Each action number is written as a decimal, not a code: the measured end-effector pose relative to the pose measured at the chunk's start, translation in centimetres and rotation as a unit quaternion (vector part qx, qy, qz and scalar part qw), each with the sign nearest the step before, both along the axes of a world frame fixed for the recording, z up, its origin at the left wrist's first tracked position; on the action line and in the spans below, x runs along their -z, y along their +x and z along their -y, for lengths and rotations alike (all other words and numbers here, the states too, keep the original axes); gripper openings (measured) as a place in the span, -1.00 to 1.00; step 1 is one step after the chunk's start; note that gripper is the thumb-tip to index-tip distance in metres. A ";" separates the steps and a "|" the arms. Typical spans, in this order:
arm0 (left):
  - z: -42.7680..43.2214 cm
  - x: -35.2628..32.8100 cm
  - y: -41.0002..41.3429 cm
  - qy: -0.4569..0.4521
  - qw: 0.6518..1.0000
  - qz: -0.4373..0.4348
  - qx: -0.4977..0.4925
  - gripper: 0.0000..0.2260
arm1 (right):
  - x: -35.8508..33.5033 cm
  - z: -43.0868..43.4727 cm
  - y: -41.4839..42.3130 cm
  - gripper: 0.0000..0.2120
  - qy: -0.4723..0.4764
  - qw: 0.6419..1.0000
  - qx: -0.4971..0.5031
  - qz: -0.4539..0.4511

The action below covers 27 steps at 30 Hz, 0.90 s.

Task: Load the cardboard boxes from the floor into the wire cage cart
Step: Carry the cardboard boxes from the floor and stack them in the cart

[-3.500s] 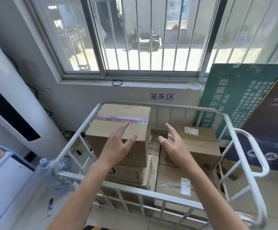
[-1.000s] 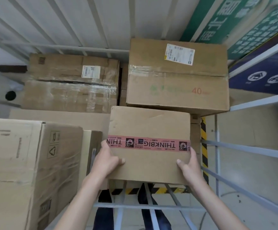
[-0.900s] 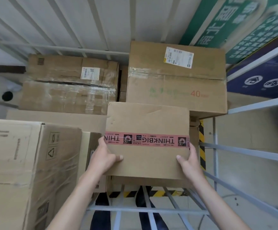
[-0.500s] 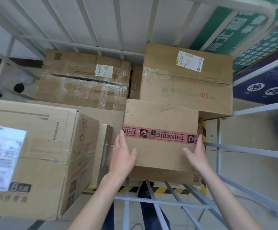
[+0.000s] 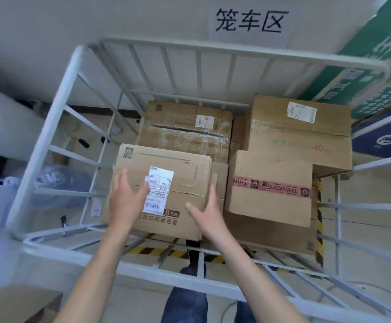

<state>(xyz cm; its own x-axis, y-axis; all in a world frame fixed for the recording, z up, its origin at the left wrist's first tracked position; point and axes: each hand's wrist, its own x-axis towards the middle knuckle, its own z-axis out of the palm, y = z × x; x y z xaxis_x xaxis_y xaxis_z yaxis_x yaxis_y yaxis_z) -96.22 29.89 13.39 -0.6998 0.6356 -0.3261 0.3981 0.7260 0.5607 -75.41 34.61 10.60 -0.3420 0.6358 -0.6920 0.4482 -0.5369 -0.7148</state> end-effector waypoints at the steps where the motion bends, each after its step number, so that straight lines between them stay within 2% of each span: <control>1: 0.9 0.6 -2.6 -0.044 0.999 0.013 -0.018 -0.30 | 0.2 0.3 -1.0 0.00 -0.012 1.000 0.012 0.013; 3: 2.4 1.6 -6.9 -0.091 0.990 0.091 -0.057 -0.13 | 0.7 0.5 -2.4 0.00 -0.019 0.998 0.030 0.049; 6: 3.6 3.2 -10.0 -0.097 0.965 0.216 -0.109 0.02 | 1.6 0.3 -2.8 -0.08 -0.034 0.995 0.067 0.067; 9: 3.5 4.4 -9.7 -0.103 0.949 0.278 -0.112 -0.09 | 2.1 0.1 -2.0 -0.17 -0.065 0.994 0.070 0.053; 12: 3.4 5.2 -7.6 -0.071 0.957 0.260 -0.106 -0.28 | 2.4 -0.2 -0.5 -0.25 -0.067 0.995 0.059 0.040; 14: 3.2 4.6 -5.7 -0.043 0.968 0.229 -0.096 -0.33 | 2.3 -0.7 1.4 -0.29 -0.074 0.994 0.075 0.024; 20: 3.1 1.3 2.5 -0.044 0.978 0.205 -0.011 -0.25 | -0.3 -0.7 11.3 -0.42 -0.059 0.986 0.156 -0.004; 27: -0.7 -0.7 14.0 -0.027 0.973 0.217 0.067 -0.35 | -3.3 -0.8 24.5 -0.41 -0.023 0.976 0.213 0.035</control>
<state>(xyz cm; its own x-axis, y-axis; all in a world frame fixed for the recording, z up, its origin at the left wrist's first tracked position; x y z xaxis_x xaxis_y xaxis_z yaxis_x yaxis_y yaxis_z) -82.26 30.60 14.08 -0.3999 0.6855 -0.6084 0.2252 0.7170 0.6597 -50.91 35.39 13.87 -0.0047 0.6781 -0.7349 0.2244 -0.7154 -0.6616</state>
